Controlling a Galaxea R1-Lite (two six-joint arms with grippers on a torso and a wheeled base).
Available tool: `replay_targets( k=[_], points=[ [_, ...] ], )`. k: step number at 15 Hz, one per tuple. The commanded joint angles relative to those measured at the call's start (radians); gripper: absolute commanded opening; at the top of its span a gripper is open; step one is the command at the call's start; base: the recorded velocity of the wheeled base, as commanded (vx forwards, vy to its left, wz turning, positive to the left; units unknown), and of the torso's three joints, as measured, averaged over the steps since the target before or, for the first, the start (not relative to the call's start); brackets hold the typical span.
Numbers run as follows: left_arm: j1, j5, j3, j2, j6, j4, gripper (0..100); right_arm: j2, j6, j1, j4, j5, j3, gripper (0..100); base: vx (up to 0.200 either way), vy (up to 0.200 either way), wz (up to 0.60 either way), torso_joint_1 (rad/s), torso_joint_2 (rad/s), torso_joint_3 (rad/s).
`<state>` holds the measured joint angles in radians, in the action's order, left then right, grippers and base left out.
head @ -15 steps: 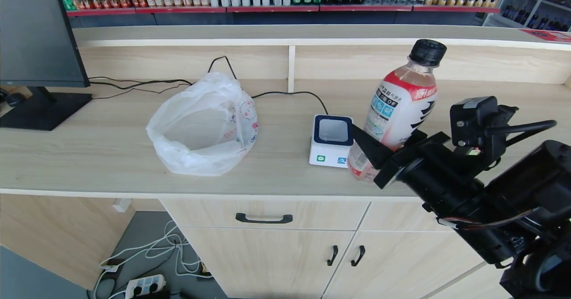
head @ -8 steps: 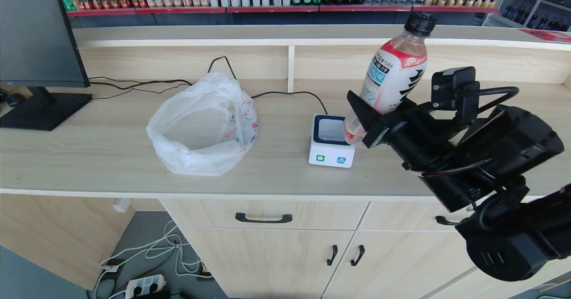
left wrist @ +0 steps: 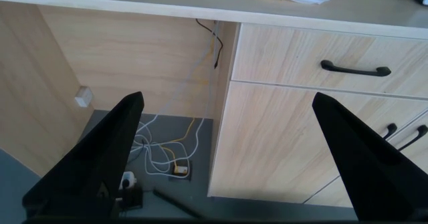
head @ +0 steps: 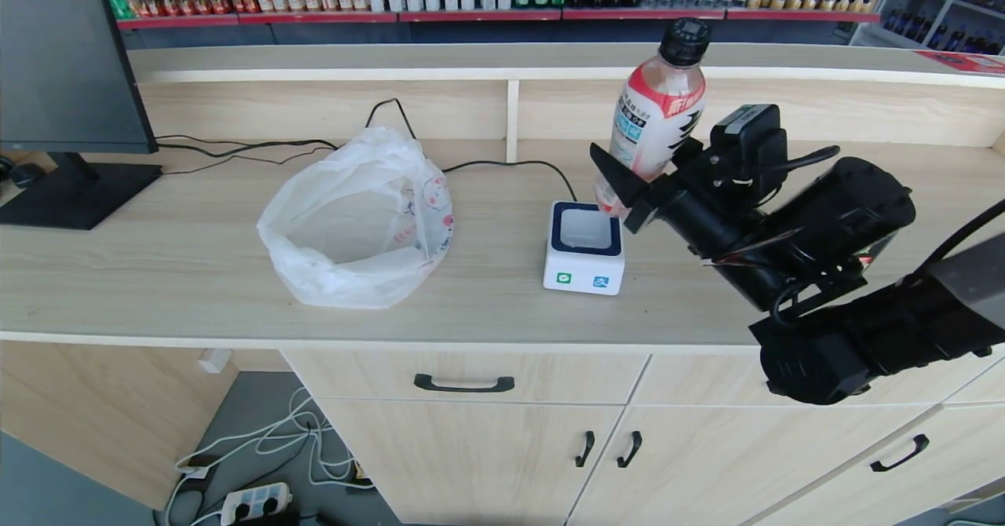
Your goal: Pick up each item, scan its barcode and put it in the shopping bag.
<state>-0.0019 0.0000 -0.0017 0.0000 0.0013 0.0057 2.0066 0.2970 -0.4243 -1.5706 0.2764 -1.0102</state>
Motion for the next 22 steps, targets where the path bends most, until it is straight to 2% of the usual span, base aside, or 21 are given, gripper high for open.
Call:
replay_targets(
  k=[1,5,8,11,15,22],
  points=[
    [0.000,0.000,0.000,0.000,0.000,0.000,100,0.027,0.048,0.025,0.000,0.037,-0.028,0,0.000,0.000,0.00,0.000,0.00,0.000],
    [0.000,-0.002,0.002,0.000,0.002,-0.004,100,0.043,0.318,0.030,0.000,0.083,-0.065,0,0.000,0.000,0.00,0.000,0.00,0.000],
    [0.000,-0.002,0.002,0.000,0.005,-0.010,100,0.072,0.404,0.022,0.000,0.112,-0.073,0,0.000,0.000,0.00,0.000,0.00,0.000],
    [0.000,0.000,0.002,0.000,0.002,-0.010,100,0.115,0.482,0.036,0.000,0.303,-0.107,0,0.000,0.000,0.00,0.000,0.00,0.000],
    [0.000,-0.002,0.002,0.000,0.003,-0.009,100,0.193,0.475,0.036,0.000,0.302,-0.215,0,0.000,0.000,0.00,0.000,0.00,0.000],
    [0.000,0.000,0.002,0.000,-0.001,-0.009,100,0.231,0.490,0.067,0.000,0.307,-0.242,0,0.000,0.000,0.00,0.000,0.00,0.000]
  ],
)
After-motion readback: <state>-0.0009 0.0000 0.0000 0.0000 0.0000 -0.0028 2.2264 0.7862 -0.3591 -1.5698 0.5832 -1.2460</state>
